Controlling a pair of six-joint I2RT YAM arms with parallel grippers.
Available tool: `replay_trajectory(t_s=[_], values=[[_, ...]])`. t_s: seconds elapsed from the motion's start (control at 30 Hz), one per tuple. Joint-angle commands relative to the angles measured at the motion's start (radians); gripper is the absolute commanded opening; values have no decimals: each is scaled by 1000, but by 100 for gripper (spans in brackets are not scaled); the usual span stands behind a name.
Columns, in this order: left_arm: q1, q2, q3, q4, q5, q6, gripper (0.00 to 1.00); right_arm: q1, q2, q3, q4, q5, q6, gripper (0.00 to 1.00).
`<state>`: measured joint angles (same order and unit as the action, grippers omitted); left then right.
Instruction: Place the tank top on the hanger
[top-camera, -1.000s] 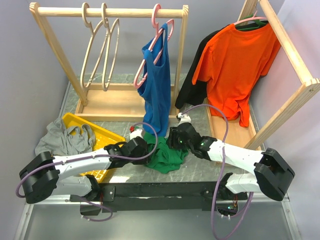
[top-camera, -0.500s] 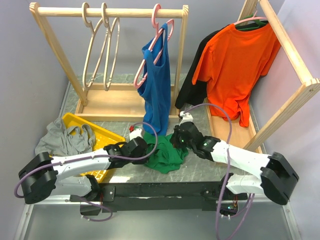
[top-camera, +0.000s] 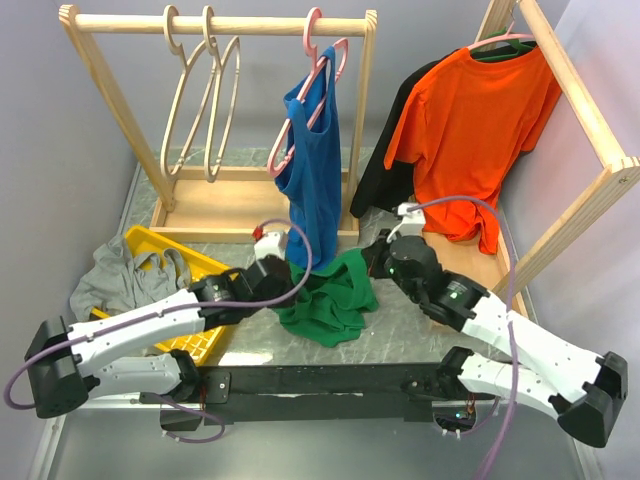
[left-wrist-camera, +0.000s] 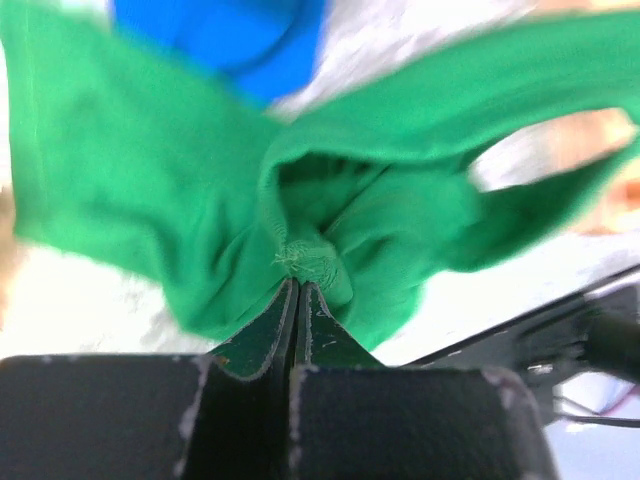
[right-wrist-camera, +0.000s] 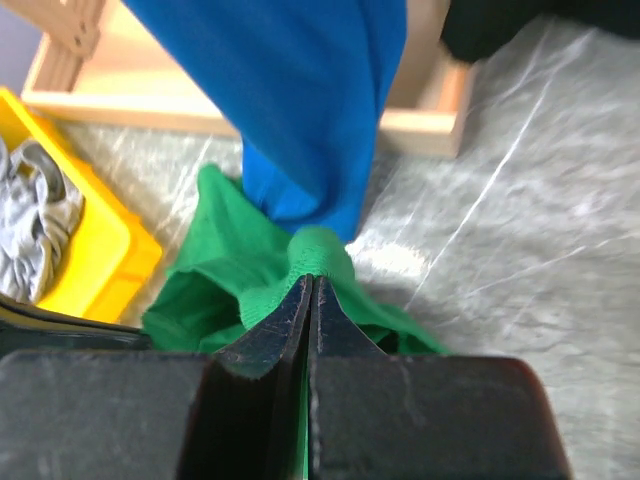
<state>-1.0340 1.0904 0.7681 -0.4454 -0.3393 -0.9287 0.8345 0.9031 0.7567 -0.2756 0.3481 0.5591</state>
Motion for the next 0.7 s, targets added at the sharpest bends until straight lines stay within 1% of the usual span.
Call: replay_trajectory(t_s=[0.0, 0.03, 0.07, 0.13, 0.17, 0.2, 0.23, 0.27, 0.3, 0.33, 0.37, 0.4, 0.43, 0.47, 0.57, 0.67], values=[[-5, -32, 207, -19, -67, 189, 1, -11, -61, 154, -51, 118, -70, 0], [-6, -27, 244, -25, -66, 221, 1, -14, -67, 200, -56, 129, -82, 0], [-5, -23, 323, -36, -70, 253, 1, -17, -76, 225, -60, 149, -103, 0], [-5, 2, 406, -50, -75, 338, 1, -25, -79, 303, -73, 169, -123, 0], [-5, 9, 493, -58, -75, 364, 1, -29, -78, 331, -79, 178, -137, 0], [-6, 22, 537, -78, -75, 414, 1, -32, -79, 355, -80, 190, -146, 0], [-5, 49, 581, -88, -78, 436, 1, -35, -81, 404, -77, 193, -152, 0], [-5, 63, 670, -99, -86, 458, 1, -38, -81, 430, -79, 199, -165, 0], [-5, 75, 715, -120, -90, 499, 1, -41, -79, 459, -79, 213, -172, 0], [-5, 107, 761, -130, -93, 517, 1, -44, -75, 522, -79, 227, -180, 0], [-5, 123, 865, -142, -92, 536, 1, -46, -66, 558, -80, 236, -200, 0], [-5, 140, 919, -153, -77, 566, 1, -48, -60, 596, -82, 244, -209, 0], [-5, 172, 971, -170, -67, 582, 1, -51, -53, 674, -82, 256, -220, 0], [-6, 186, 1064, -176, -58, 605, 1, -51, -37, 711, -83, 261, -240, 0], [-5, 224, 1204, -187, -40, 640, 1, -51, -3, 851, -86, 264, -267, 0], [-5, 224, 1251, -185, -23, 656, 1, -49, 22, 931, -88, 235, -268, 0]])
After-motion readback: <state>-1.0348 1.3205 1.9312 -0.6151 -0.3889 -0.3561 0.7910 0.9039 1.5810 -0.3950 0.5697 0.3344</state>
